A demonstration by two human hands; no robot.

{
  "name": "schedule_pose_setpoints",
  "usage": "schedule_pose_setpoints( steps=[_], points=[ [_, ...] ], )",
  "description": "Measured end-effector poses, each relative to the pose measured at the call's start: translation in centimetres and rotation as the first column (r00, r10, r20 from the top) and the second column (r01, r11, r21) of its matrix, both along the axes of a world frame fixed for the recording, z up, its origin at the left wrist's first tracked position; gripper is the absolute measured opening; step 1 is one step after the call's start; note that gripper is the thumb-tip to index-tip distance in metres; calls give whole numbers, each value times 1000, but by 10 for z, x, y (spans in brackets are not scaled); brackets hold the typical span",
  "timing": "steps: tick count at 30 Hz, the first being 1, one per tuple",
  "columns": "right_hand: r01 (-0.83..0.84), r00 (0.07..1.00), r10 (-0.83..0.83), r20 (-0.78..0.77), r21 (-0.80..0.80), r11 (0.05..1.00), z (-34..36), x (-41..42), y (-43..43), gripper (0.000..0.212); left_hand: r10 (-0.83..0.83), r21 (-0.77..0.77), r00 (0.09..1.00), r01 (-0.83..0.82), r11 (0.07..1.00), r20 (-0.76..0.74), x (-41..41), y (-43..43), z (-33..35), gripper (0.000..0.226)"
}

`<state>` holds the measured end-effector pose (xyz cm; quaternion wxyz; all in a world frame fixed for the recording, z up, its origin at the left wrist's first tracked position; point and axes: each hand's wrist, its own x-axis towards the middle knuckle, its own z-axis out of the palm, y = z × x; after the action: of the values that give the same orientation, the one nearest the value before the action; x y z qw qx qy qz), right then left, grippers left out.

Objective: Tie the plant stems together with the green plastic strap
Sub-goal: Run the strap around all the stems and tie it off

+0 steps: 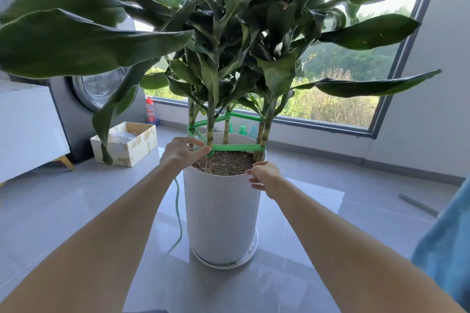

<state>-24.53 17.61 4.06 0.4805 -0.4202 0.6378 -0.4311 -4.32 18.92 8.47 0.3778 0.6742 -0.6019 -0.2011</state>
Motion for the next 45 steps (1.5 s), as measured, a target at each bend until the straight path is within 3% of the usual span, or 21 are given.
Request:
schedule_pose_setpoints(
  steps=[3, 6, 11, 17, 35, 45],
  points=[
    [195, 950, -181, 253, -31, 980, -1, 1, -12, 31, -8, 0, 1000, 8, 1000, 22, -1, -3, 1, 40],
    [236, 879, -205, 430, -18, 972, 9, -1, -16, 40, -6, 34, 992, 10, 999, -125, -1, -5, -3, 39],
    [161, 805, -157, 572, 45, 986, 18, -13, -21, 54, 28, 32, 955, -19, 999, -295, -2, -10, -7, 34],
    [128, 688, -145, 711, 77, 989, 21, -18, -21, 52, 43, 41, 917, -28, 999, -396, -3, -9, -8, 33],
    [23, 518, -163, 840, 177, 984, 16, -30, -22, 42, 13, 8, 915, -11, 1000, -403, -2, -8, -15, 32],
    [51, 501, -163, 850, 159, 986, 17, -25, -21, 54, 3, -12, 898, -9, 1000, -441, 0, -17, -20, 32]
  ],
)
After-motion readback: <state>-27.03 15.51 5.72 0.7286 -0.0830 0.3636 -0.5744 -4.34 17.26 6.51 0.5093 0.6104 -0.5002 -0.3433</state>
